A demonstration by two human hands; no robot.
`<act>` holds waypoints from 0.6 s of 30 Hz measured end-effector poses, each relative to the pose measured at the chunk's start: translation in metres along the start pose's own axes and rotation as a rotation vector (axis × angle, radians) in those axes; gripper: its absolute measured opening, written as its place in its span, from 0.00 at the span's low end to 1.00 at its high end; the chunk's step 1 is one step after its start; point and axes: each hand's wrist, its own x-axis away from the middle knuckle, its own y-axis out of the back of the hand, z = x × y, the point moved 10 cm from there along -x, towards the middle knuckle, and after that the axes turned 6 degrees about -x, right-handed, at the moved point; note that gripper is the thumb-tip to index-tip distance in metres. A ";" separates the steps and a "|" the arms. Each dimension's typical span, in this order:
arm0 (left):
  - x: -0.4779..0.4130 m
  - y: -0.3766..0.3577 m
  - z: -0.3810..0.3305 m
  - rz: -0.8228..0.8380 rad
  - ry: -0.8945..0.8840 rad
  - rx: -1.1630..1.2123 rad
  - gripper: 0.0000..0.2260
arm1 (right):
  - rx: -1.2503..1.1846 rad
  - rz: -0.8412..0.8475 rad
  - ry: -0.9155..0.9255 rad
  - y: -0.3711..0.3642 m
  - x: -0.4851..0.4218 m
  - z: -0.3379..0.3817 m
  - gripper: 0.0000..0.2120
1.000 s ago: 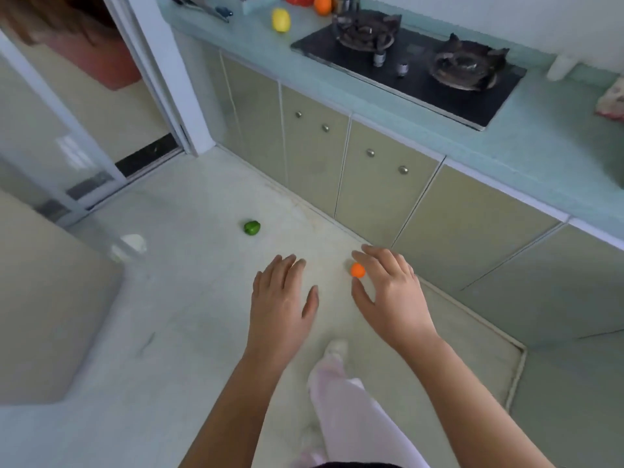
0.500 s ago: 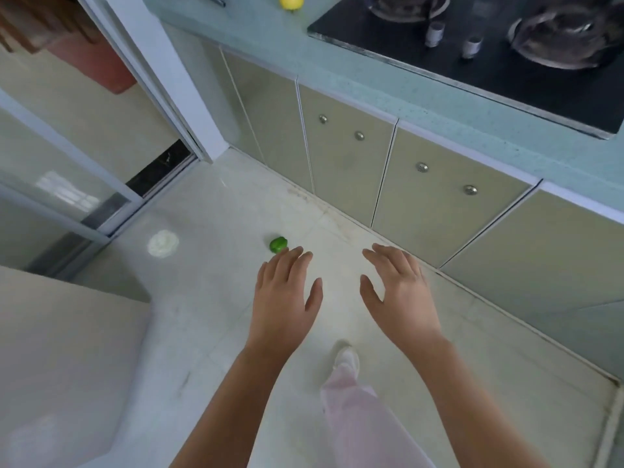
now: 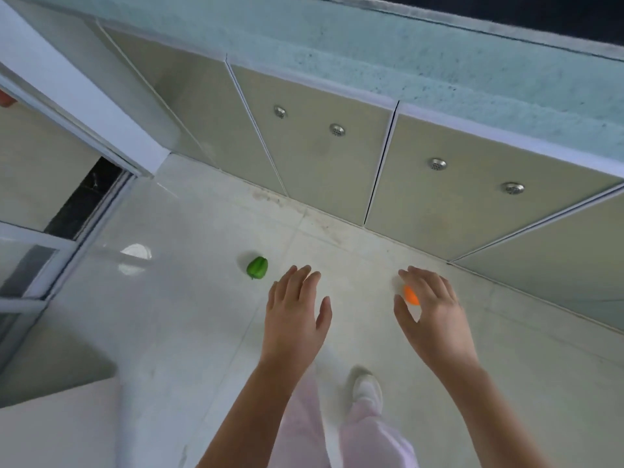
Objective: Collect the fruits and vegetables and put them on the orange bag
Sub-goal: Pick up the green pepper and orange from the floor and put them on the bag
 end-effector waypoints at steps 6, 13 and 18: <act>-0.060 -0.137 0.048 0.093 -0.132 -0.032 0.17 | 0.069 -0.002 -0.109 -0.101 -0.032 -0.108 0.20; -0.120 -0.295 0.095 0.162 -0.275 -0.086 0.18 | 0.147 -0.013 -0.243 -0.205 -0.067 -0.266 0.19; -0.149 -0.391 0.107 0.181 -0.379 -0.085 0.18 | 0.187 -0.011 -0.365 -0.267 -0.074 -0.379 0.19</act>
